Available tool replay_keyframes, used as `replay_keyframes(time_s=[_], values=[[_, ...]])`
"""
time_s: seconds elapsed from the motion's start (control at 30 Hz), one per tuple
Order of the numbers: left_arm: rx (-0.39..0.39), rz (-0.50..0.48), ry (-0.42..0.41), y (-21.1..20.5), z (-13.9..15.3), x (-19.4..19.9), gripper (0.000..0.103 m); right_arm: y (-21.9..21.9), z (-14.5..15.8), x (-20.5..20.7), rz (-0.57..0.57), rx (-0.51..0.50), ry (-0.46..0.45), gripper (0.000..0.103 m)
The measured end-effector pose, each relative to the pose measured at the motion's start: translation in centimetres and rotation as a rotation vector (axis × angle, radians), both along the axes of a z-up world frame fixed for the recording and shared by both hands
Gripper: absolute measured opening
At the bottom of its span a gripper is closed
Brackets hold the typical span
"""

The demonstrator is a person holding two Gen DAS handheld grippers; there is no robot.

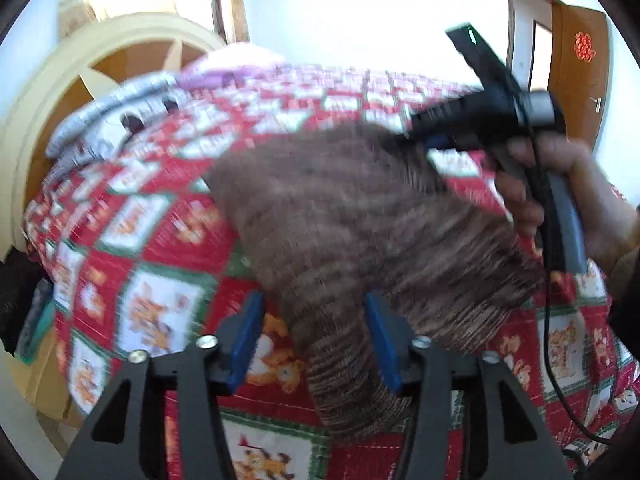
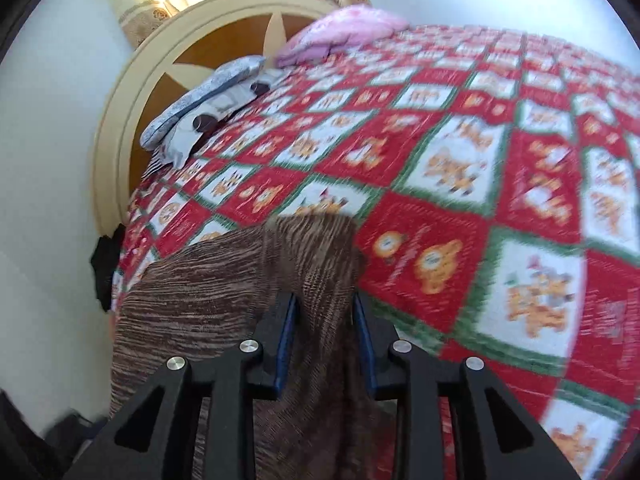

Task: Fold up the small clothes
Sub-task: 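Release the sweater with both grippers and lift them away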

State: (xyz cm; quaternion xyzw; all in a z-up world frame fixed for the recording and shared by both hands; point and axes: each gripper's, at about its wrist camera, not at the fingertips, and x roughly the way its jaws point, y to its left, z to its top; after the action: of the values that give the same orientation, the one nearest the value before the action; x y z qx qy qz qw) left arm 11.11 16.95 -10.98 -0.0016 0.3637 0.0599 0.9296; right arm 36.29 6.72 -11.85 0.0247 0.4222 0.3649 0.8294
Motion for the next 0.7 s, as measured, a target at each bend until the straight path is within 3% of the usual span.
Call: replay_keyframes(time_s=[0.07,0.13,0.17,0.23,0.37,0.47,0.57,0.7], values=[[0.045,0.035,-0.070,0.2,1.5,-0.7,0.084,-1.4,1.3,-1.1,-0.005,0.049,-0.033,0.030],[0.080,0.072,-0.121,0.8,2.5,-0.5,0.086,-2.3,2.6,-2.6,0.024,0.105,-0.052,0.035],[0.095,0.079,-0.126,1.0,2.6,0.0,0.086,-2.7,3.1,-3.8,0.052,0.134,-0.064,0.042],[0.113,0.095,-0.110,1.7,2.1,1.3,0.086,-2.7,3.5,-5.6,0.107,0.149,-0.079,0.044],[0.154,0.154,-0.064,3.2,0.0,3.2,0.087,-1.7,2.3,-8.7,0.204,0.091,-0.038,0.044],[0.131,0.175,0.010,4.4,-1.9,4.0,0.087,-2.3,0.5,-10.6,0.240,0.013,-0.023,0.044],[0.127,0.189,-0.015,4.6,-2.2,3.5,0.091,-3.1,-2.7,-11.1,0.215,-0.120,0.009,0.042],[0.140,0.221,-0.040,4.6,-2.6,3.7,0.102,-5.0,-3.1,-12.0,0.171,-0.064,0.005,0.040]])
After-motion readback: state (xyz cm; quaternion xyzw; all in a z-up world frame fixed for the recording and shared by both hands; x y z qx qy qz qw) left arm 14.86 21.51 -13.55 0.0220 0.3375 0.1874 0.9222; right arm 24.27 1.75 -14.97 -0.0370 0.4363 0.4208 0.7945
